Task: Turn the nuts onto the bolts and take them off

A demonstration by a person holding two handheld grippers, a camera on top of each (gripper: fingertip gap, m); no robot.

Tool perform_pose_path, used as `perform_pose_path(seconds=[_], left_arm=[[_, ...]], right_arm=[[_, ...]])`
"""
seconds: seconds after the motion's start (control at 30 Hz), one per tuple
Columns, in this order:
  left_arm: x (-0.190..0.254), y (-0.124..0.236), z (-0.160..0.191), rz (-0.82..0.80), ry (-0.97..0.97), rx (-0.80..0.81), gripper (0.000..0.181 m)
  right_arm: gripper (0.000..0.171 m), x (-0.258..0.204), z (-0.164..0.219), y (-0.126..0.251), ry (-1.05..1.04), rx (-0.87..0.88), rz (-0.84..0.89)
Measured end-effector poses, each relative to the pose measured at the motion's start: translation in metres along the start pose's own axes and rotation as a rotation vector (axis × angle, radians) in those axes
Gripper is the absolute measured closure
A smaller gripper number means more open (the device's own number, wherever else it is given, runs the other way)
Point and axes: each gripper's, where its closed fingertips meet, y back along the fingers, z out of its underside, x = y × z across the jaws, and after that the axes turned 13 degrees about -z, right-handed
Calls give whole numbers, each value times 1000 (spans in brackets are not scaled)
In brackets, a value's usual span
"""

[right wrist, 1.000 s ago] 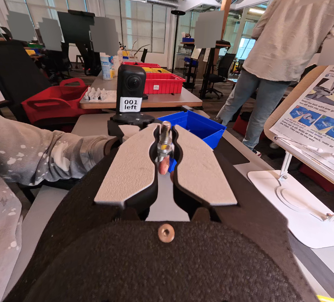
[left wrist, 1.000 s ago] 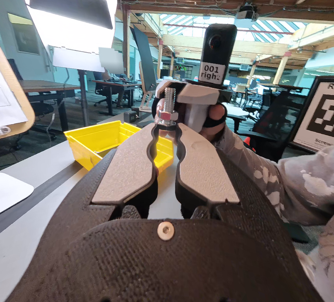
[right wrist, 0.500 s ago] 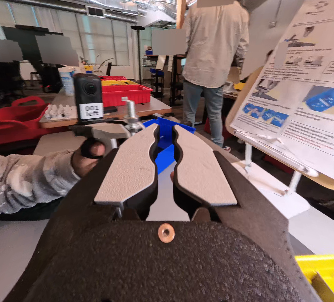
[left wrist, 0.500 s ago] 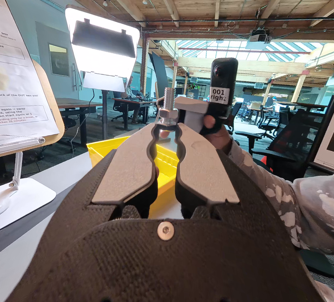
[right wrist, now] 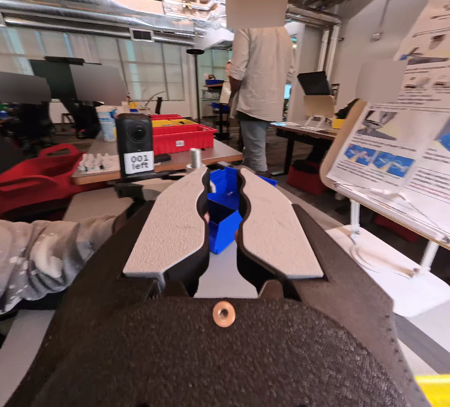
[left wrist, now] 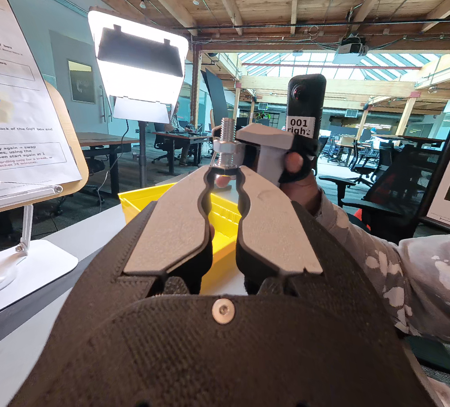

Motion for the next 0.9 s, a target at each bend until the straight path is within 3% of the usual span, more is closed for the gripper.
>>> perform_pose_path(seconds=[0.17,0.2,0.23,0.27,0.53,0.63,0.77,0.9], left_arm=[[3,-1,4,-4,-16,-5,163],[1,0,2,-5,-8,5,163],[3,1,-1,18,5,14,164],[2,2,-3,14,5,12,164],[0,-1,3,-1,-4,-2,163],[1,-1,4,-6,-10,-5,163],[-2,3,-5,9,12,19,164],[-2,2,-4,4,9,18,163]], right_arm=[[141,-14,9,-15,-8,-27,-57],[144,-11,7,-13,-14,-18,-47],[167,2,7,-6,-22,-14,26],[167,13,6,1,2,-15,91],[144,-14,6,-15,-9,-4,-54],[142,-13,9,-17,-12,-7,-54],[166,15,6,0,8,-2,101],[153,-3,-1,-6,-31,51,-15]])
